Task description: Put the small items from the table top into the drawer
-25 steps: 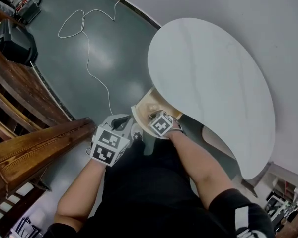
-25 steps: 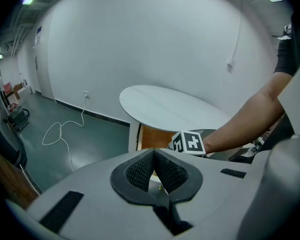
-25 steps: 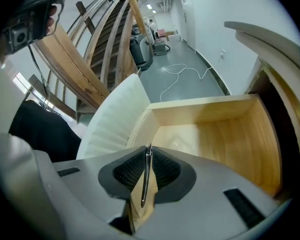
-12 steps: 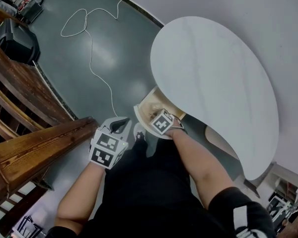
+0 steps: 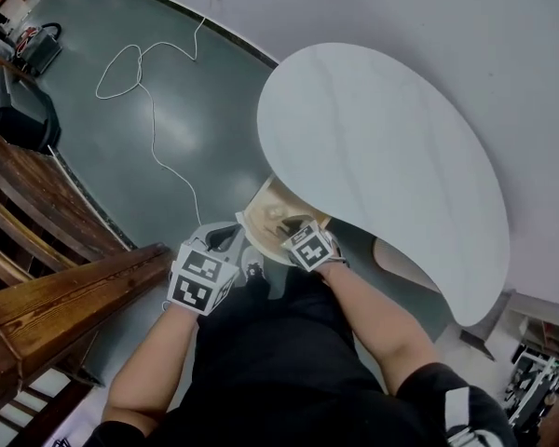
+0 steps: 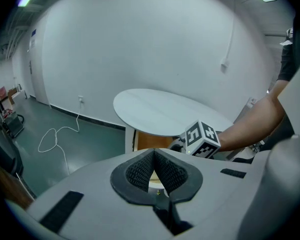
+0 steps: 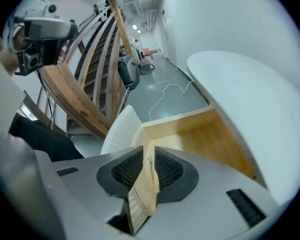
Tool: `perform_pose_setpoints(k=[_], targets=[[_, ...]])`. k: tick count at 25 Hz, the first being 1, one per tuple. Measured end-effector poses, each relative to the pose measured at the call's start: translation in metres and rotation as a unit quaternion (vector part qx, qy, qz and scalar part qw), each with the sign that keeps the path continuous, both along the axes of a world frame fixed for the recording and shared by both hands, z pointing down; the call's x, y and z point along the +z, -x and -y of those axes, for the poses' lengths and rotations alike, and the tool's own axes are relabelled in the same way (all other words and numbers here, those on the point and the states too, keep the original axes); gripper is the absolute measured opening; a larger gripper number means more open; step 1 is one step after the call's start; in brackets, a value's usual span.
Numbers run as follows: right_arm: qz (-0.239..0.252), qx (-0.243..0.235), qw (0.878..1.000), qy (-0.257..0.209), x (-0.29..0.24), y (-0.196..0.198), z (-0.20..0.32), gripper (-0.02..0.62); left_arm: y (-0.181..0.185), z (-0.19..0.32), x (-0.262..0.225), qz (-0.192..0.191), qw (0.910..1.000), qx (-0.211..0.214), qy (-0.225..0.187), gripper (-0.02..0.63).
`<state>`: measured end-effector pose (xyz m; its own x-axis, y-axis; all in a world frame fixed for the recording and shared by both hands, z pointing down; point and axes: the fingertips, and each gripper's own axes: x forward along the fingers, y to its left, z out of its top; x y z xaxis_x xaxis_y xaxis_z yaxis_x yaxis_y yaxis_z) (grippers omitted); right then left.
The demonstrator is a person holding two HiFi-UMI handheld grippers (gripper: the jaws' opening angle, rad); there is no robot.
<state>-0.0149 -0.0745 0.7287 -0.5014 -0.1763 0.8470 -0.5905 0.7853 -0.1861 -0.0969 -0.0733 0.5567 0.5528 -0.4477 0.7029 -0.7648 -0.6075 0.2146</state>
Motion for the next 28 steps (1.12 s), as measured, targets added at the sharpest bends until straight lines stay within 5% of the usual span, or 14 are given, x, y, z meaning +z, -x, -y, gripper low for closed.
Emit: perform_pose_setpoints(k=[12, 17, 28], targets=[[0.118, 0.120, 0.978, -0.126, -0.172, -0.036, 0.037, 0.054, -0.048, 0.037, -0.059, -0.049, 0.9953, 0.032, -0.076, 0.014], [0.156, 0.182, 0.961, -0.135, -0.216, -0.062, 0.045, 0.029, -0.062, 0.049, -0.086, -0.075, 0.9926, 0.033, -0.090, 0.014], [0.187, 0.238, 0.930, -0.206, -0.277, -0.119, 0.054, 0.009, -0.101, 0.059, -0.125, -0.080, 0.9868, 0.072, -0.121, 0.014]])
